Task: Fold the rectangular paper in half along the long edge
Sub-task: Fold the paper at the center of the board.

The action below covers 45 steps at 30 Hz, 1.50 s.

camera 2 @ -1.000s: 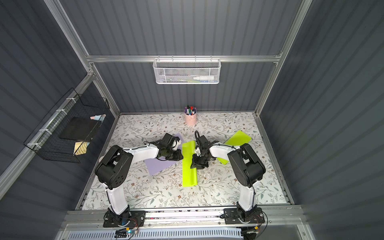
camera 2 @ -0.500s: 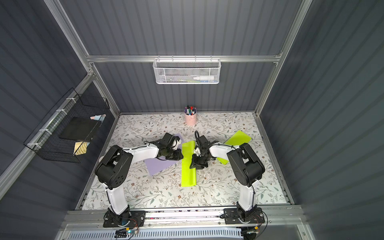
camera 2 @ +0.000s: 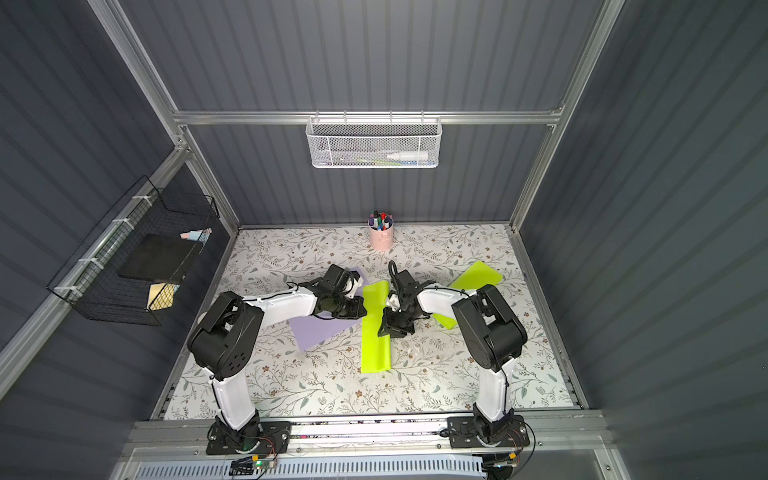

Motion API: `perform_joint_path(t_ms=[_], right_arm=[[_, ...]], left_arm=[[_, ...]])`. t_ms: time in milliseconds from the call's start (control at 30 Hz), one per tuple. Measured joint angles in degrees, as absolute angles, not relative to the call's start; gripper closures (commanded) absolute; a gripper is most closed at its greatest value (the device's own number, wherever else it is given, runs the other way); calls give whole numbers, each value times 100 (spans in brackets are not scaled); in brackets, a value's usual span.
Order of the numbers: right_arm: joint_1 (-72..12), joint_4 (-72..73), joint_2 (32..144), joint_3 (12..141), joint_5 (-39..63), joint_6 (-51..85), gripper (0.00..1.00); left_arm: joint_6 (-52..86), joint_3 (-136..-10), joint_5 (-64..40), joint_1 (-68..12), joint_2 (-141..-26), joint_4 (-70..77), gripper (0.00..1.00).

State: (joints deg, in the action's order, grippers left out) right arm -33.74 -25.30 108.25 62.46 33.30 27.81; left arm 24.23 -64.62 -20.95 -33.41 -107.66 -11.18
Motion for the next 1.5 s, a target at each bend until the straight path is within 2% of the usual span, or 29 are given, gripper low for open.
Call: perform_joint_path(t_ms=[767,833,967,1133,1200,1400,1500], right_arm=[[-3374,-2528,10825,6246,3332,2781,70],[-3374,-2528,10825,6246,3336,2781,66],[-3385,-2534,10787,6294,3330,2766,49],[-3317,-2908,10447,6300,2832,2818,43],[-3183,-3092,10156,6300,2646,2825,45],[-2805,-3402,9535,6709,2515,2733,74],[-2875,-3264,9668,6866,2810,2722,81]], left_arm=[[2512,-6281,-2370,-3341,-10930,-934,100],[2512,-6267,-2370,-3341,-10930,-919,100],[2510,-6248,-2373,-3341,-10930,-895,100],[2510,-6184,-2366,-3341,-10912,-810,100],[2510,-6176,-2366,-3341,-10910,-792,100],[2510,-6163,-2366,-3341,-10903,-773,100],[2510,-6152,-2368,-3341,-10903,-755,100]])
